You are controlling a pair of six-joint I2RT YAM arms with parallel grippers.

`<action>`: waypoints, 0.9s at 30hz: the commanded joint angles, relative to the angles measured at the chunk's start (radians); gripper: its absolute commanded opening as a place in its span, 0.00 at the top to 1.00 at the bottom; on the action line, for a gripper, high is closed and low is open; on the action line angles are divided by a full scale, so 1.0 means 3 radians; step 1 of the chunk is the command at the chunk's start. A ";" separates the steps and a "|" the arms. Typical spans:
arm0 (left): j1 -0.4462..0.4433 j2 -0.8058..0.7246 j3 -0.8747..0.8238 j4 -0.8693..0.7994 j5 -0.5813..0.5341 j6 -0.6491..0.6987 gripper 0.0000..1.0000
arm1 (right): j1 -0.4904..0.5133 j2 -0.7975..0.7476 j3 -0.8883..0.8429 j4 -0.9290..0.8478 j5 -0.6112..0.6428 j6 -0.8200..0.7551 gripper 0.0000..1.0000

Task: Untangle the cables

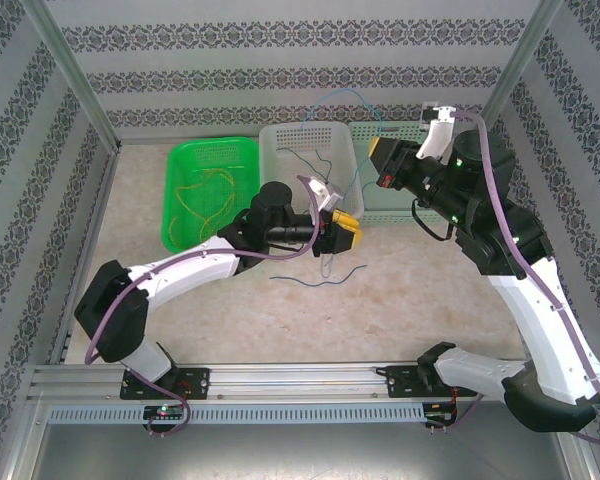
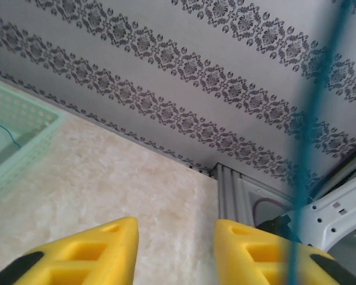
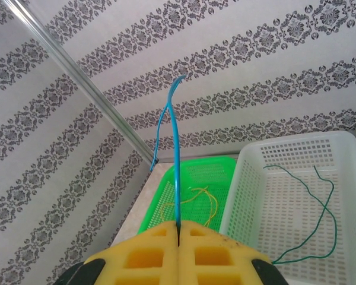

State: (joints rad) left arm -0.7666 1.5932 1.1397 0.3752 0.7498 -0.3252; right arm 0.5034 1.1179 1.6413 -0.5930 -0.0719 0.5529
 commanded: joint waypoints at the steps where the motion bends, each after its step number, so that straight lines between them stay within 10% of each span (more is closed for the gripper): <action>1: -0.0040 0.0049 0.0104 0.0083 0.0253 -0.0037 0.69 | -0.0117 -0.0010 0.0096 0.0054 -0.0149 0.0075 1.00; 27: -0.0037 0.0311 -0.0365 -0.0264 0.0215 0.0143 0.86 | -0.1029 0.0226 0.0894 -0.0069 -0.0753 0.0243 1.00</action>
State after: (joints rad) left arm -0.7666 1.6726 1.0412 0.3099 0.7937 -0.3016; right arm 0.2104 1.1866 1.8782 -0.6132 -0.2653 0.6079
